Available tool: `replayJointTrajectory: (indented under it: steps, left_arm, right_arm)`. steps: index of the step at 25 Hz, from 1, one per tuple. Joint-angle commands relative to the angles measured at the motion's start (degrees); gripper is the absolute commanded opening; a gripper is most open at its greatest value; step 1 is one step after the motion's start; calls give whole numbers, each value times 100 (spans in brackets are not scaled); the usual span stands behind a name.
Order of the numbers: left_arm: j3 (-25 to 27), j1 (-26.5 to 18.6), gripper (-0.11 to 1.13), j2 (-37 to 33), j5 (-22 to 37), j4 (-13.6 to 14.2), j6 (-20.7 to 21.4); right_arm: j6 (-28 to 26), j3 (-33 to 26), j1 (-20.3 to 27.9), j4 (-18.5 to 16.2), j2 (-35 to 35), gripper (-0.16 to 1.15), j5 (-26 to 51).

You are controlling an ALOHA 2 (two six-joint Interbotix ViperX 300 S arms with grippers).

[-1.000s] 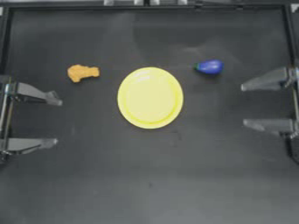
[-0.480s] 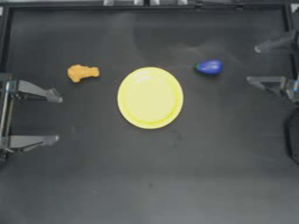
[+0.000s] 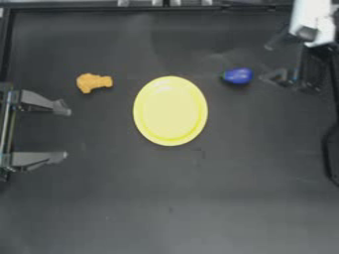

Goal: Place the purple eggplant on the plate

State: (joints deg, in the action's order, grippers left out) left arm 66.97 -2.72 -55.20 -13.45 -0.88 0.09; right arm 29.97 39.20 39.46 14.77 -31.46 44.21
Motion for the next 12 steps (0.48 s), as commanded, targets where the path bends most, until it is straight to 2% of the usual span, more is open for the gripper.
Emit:
replayJointTrajectory:
  steps: [1,5,12]
  left_arm:
    - [-70,-9,103,88,-18,-9,0]
    - [-79,-35,103,105,-18,-9,-9]
    - [-88,-70,103,193,-18,-18,-9]
  right_arm:
    - [527,-237,343,431,299,99,9]
    - [703,-308,475,369,712,99,0]
    - [712,-563,475,-70,1564,100,9]
